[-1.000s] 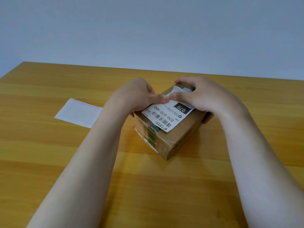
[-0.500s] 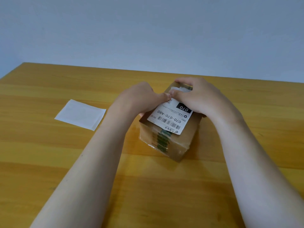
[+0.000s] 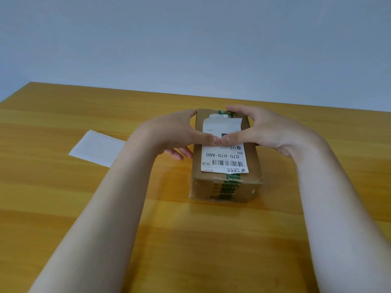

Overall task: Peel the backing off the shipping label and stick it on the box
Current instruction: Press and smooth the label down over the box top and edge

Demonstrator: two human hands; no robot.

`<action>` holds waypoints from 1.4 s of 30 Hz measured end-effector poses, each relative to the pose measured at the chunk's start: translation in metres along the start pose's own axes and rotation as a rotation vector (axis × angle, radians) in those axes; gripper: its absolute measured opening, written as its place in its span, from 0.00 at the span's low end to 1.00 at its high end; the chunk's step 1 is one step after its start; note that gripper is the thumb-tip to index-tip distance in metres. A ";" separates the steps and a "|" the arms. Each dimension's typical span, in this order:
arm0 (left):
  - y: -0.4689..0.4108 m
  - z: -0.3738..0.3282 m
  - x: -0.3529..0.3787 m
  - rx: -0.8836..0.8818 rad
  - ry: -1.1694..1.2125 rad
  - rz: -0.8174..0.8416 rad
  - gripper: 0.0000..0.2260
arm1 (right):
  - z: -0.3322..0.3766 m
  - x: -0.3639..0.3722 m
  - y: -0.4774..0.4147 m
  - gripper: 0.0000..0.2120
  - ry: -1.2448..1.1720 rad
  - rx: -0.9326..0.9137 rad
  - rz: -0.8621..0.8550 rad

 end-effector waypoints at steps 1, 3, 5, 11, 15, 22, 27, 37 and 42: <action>-0.001 0.002 0.000 -0.002 0.029 -0.001 0.45 | 0.001 0.001 0.000 0.51 -0.002 -0.011 0.011; -0.002 0.003 -0.001 0.007 0.052 -0.003 0.49 | 0.001 0.002 -0.001 0.50 -0.006 -0.017 0.010; -0.003 0.003 -0.002 0.027 0.053 -0.014 0.47 | 0.001 0.001 -0.002 0.48 -0.014 -0.009 -0.012; -0.009 0.003 -0.004 0.059 0.079 -0.114 0.36 | 0.003 0.000 -0.003 0.35 -0.029 0.005 -0.145; -0.013 0.003 -0.005 0.077 0.083 -0.178 0.30 | 0.001 0.001 -0.007 0.31 -0.019 0.018 -0.208; -0.015 0.005 -0.008 0.083 0.077 -0.173 0.26 | -0.001 0.001 -0.009 0.30 -0.032 0.015 -0.205; -0.019 0.007 -0.007 0.110 0.105 -0.228 0.18 | 0.001 0.002 -0.010 0.25 -0.020 0.018 -0.263; -0.020 0.007 -0.012 0.135 0.095 -0.286 0.15 | 0.000 0.004 -0.014 0.19 0.003 0.015 -0.363; -0.020 0.006 -0.011 0.137 0.133 -0.271 0.15 | 0.002 0.004 -0.013 0.16 -0.035 0.003 -0.347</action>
Point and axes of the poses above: each hand's wrist, its own y-axis away from the middle knuckle, its own x-axis out of the palm, z = x × y, the point moved 6 cm from there along -y, towards the middle knuckle, and after that the axes turned 14 degrees about y, right-handed, at the moved point
